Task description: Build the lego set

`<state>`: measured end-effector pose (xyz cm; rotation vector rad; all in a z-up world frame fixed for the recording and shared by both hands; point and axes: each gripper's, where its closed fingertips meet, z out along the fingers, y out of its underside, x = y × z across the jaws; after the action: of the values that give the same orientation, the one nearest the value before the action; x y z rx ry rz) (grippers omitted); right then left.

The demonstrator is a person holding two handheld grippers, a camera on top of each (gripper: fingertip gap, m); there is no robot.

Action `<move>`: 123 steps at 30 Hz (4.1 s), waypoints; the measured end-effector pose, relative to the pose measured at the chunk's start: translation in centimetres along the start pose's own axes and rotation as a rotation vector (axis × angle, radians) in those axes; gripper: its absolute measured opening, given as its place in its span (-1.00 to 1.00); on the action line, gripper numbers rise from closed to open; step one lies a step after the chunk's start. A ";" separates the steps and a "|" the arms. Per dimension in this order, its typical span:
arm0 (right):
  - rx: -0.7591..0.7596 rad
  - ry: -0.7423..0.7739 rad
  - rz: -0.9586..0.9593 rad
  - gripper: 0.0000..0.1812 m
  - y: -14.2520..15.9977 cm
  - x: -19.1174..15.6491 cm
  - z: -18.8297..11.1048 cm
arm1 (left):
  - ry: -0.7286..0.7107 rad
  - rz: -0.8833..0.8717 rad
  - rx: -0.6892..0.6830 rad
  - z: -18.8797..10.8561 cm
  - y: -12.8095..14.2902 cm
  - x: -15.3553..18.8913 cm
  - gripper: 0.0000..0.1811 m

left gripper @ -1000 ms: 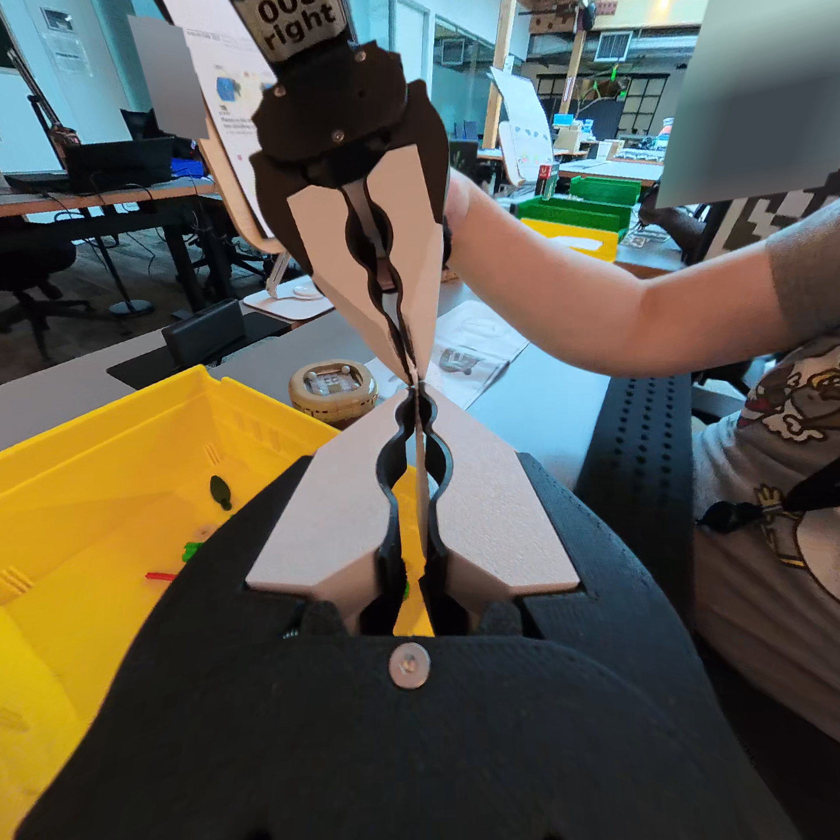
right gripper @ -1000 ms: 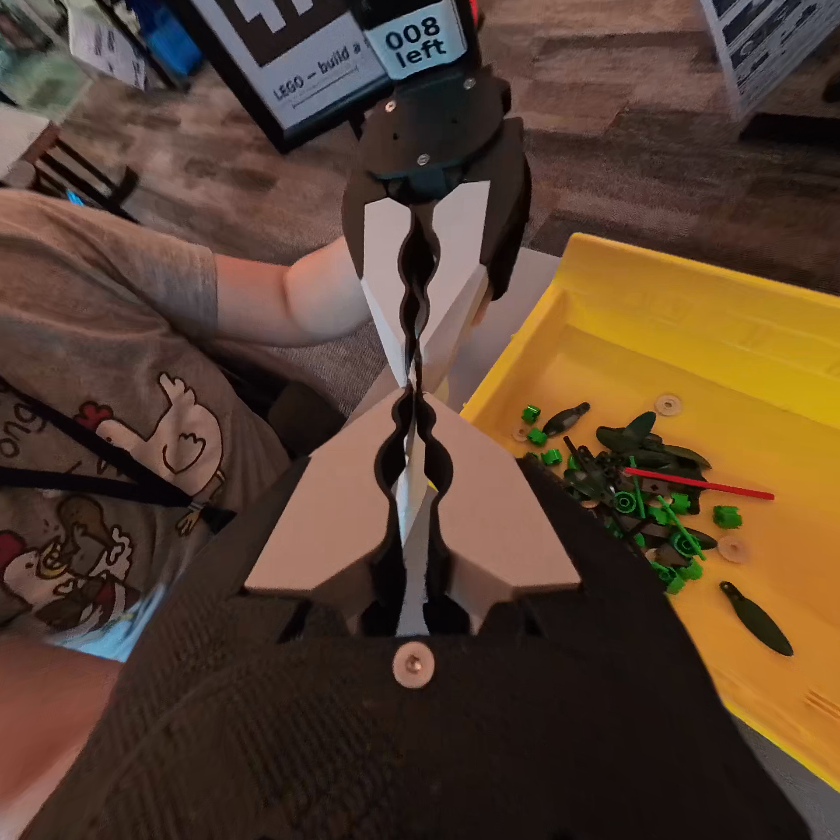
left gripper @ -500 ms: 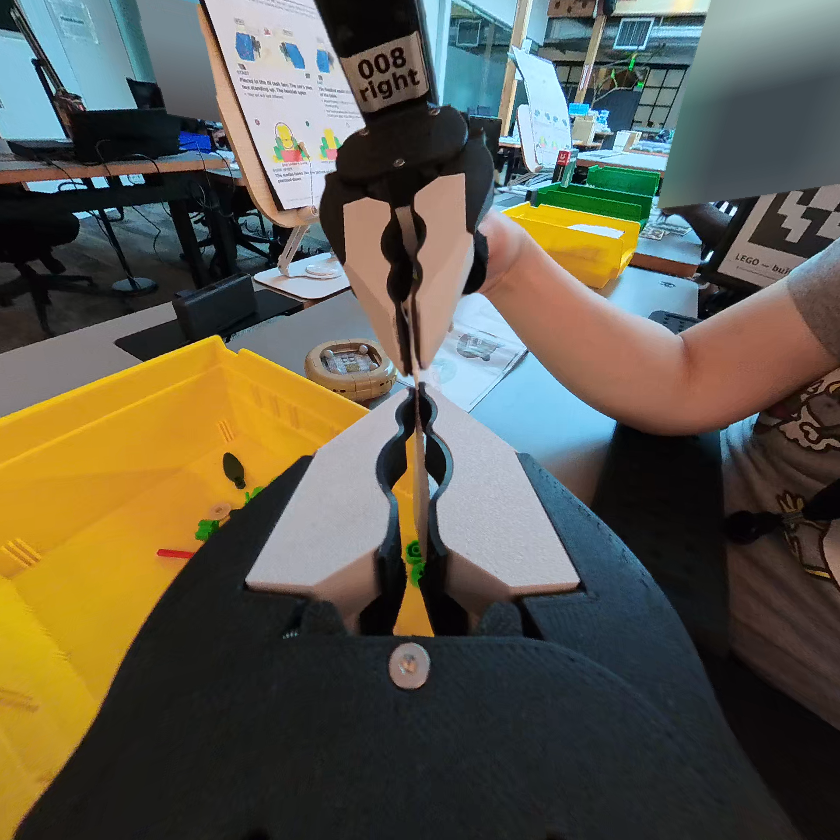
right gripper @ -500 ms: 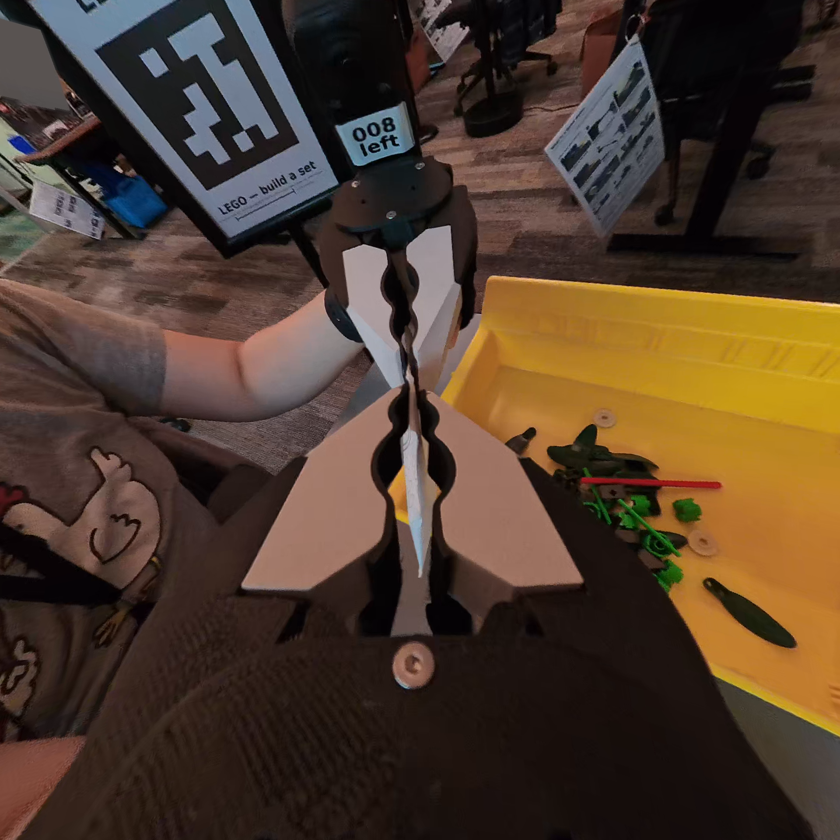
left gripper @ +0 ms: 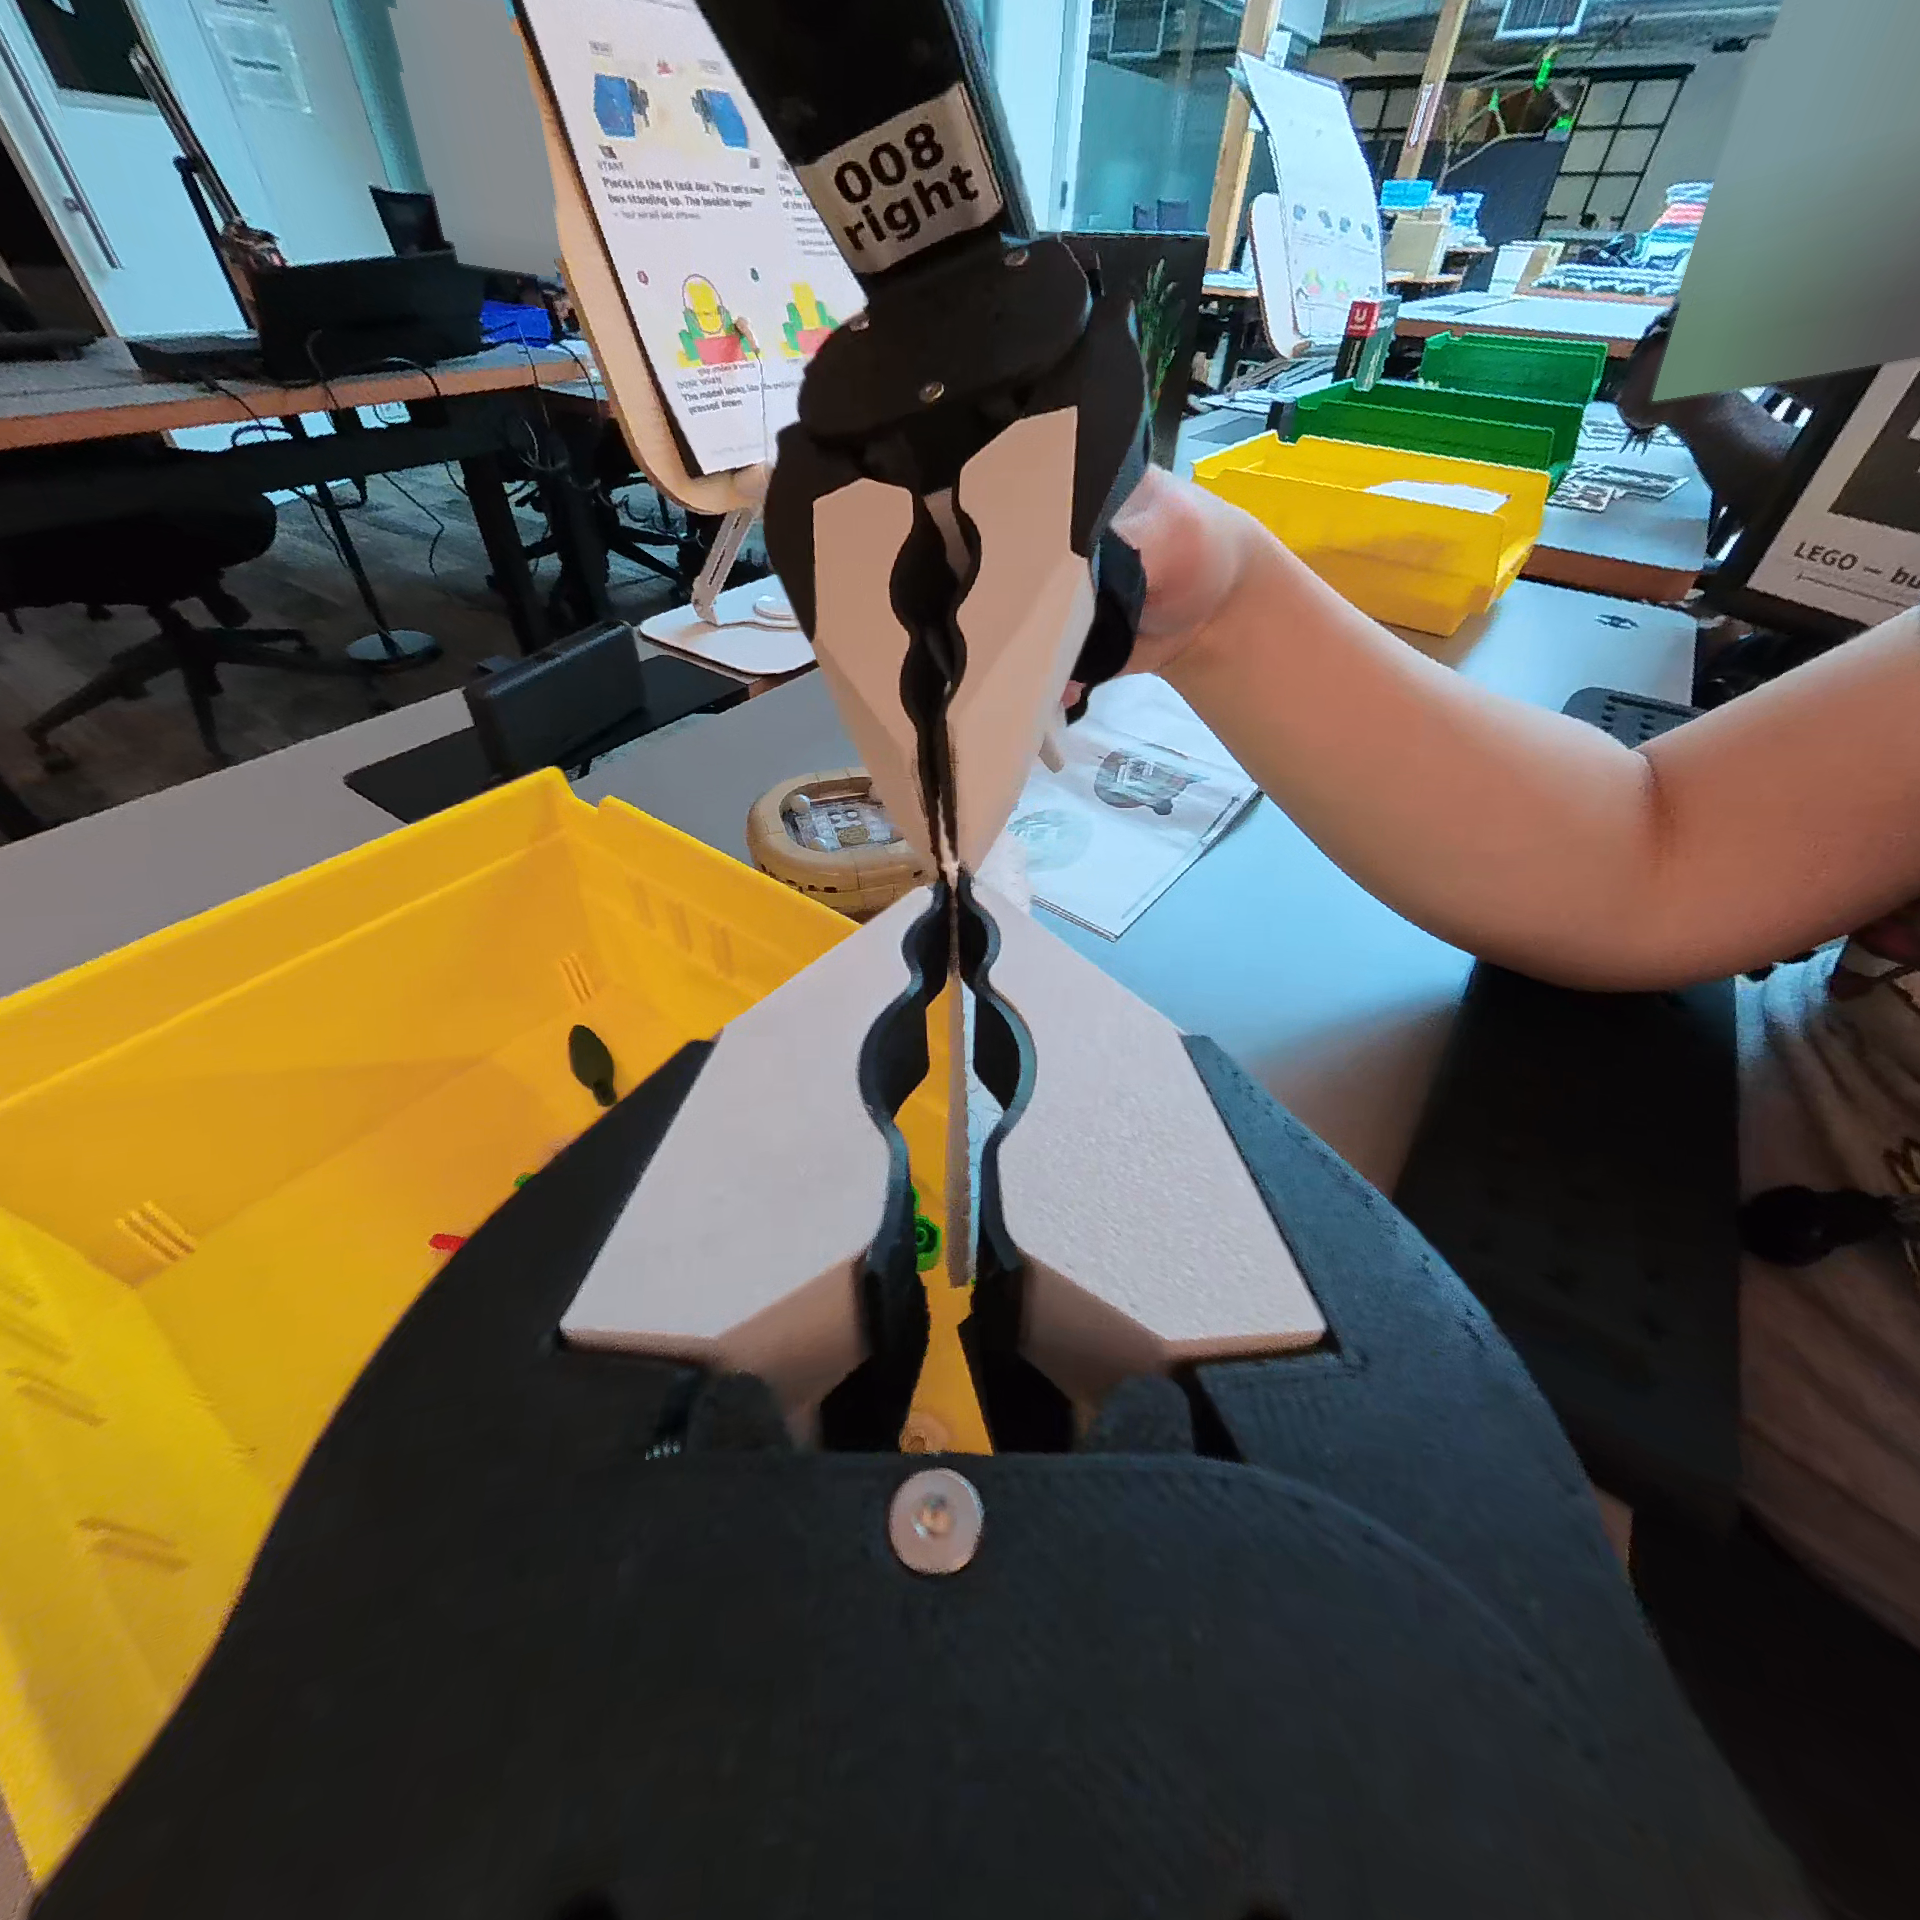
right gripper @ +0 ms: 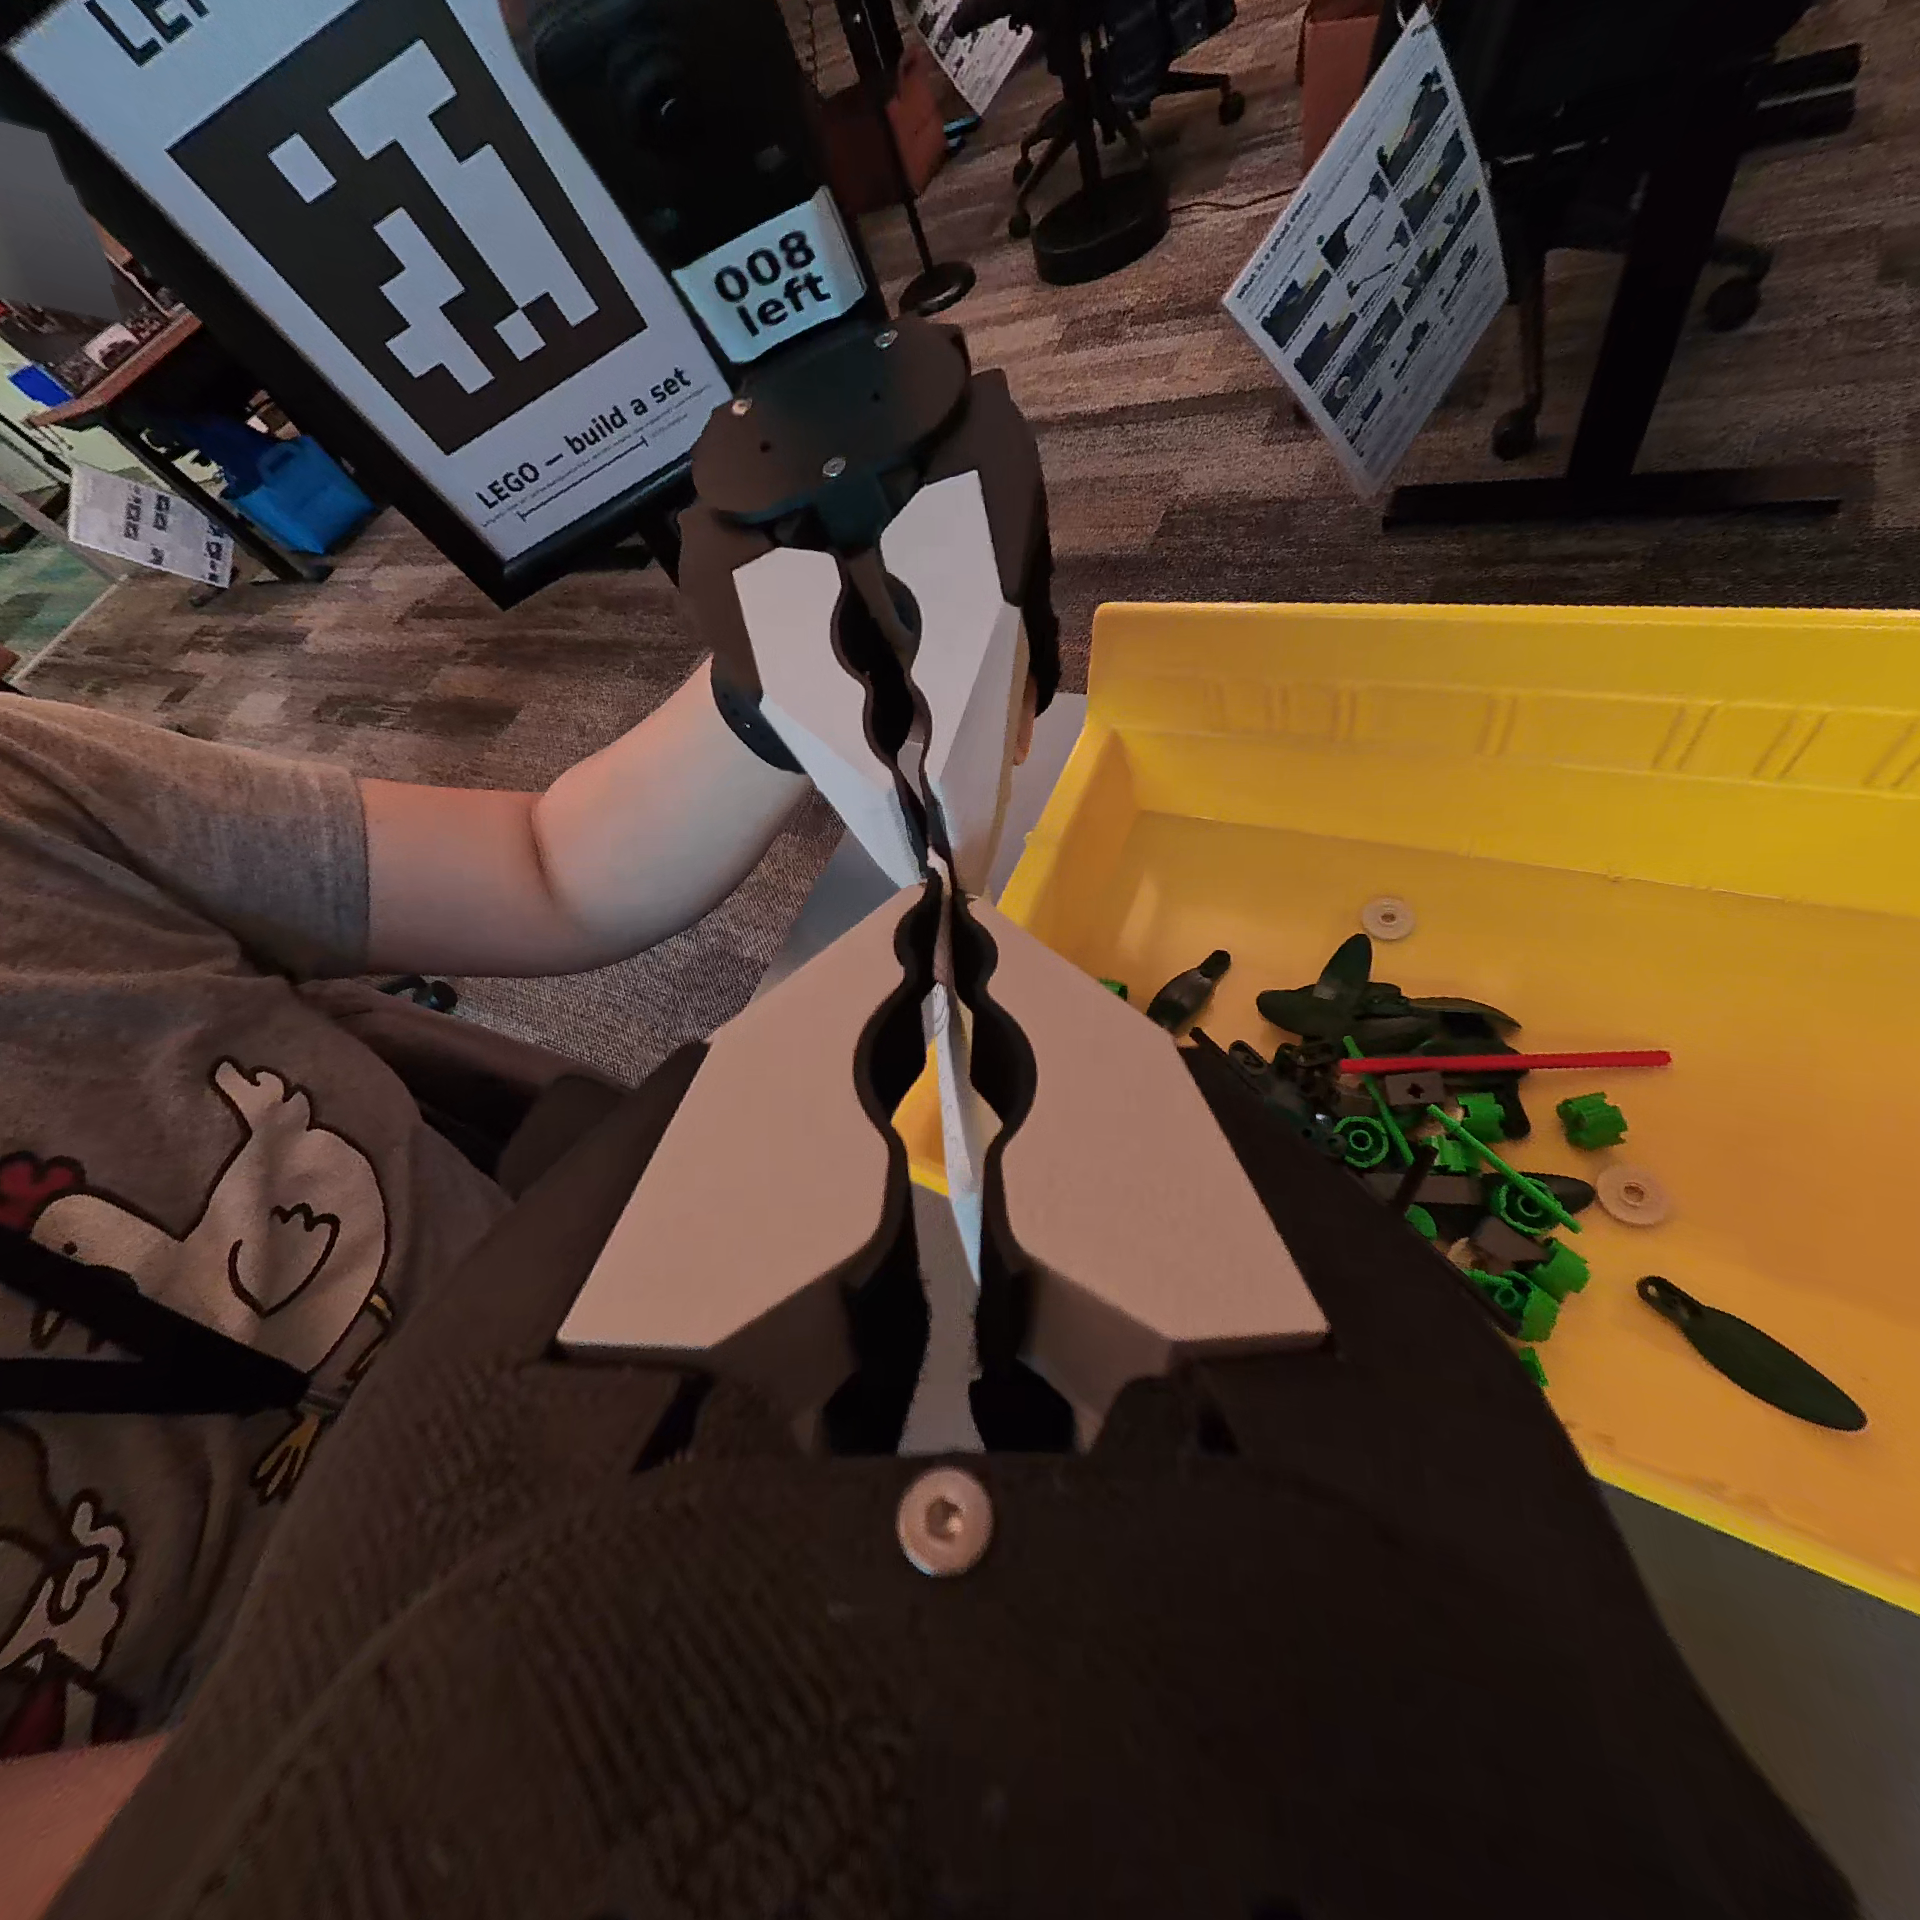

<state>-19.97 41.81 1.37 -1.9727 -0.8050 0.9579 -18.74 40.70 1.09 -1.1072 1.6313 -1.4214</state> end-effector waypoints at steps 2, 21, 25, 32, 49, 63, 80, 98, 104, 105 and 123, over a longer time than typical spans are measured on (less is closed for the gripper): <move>0.032 -0.013 0.023 -1.00 -0.4 -0.1 0.0 | 0.000 -0.002 0.023 -0.3 -0.3 -0.1 -1.00; 0.027 0.044 -0.054 -1.00 -0.2 0.2 0.0 | -0.108 0.150 0.043 0.0 0.0 -0.3 -1.00; 0.070 -0.016 0.029 -1.00 -0.5 0.1 -0.1 | -0.221 0.293 0.015 0.0 -0.3 -0.4 -1.00; 0.107 -0.118 0.177 -1.00 -0.4 0.3 0.6 | -0.387 0.502 -0.057 -0.5 0.3 -0.7 -1.00; 0.144 -0.128 0.239 -1.00 -0.3 1.1 0.5 | -0.368 0.415 0.037 -1.1 -0.5 -0.8 -1.00; 0.156 -0.094 0.185 -1.00 -0.6 1.0 0.3 | -0.356 0.397 -0.065 -0.4 0.2 -1.3 -1.00; 0.229 -0.173 0.267 -1.00 -1.4 0.9 0.3 | -0.434 0.492 -0.086 -0.7 -0.3 -1.5 -1.00; 0.267 -0.189 0.275 -1.00 -1.5 1.0 -0.4 | -0.489 0.456 0.002 -0.7 -1.4 -1.8 -0.83; 0.226 -0.196 0.217 -1.00 -1.3 0.4 0.3 | -0.203 0.148 0.010 -1.0 -0.7 -0.5 -0.65; 0.227 -0.196 0.201 -1.00 -1.4 0.3 0.3 | -0.173 0.121 -0.027 -0.9 0.0 -0.4 -0.66; 0.373 -0.293 -0.032 -1.00 -3.1 -2.0 -0.9 | 0.059 -0.150 0.235 -0.7 -1.3 1.0 -1.00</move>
<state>-20.87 41.39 5.02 -1.5168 -0.7489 1.2946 -19.54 39.97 2.50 -1.0777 1.4004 -1.7089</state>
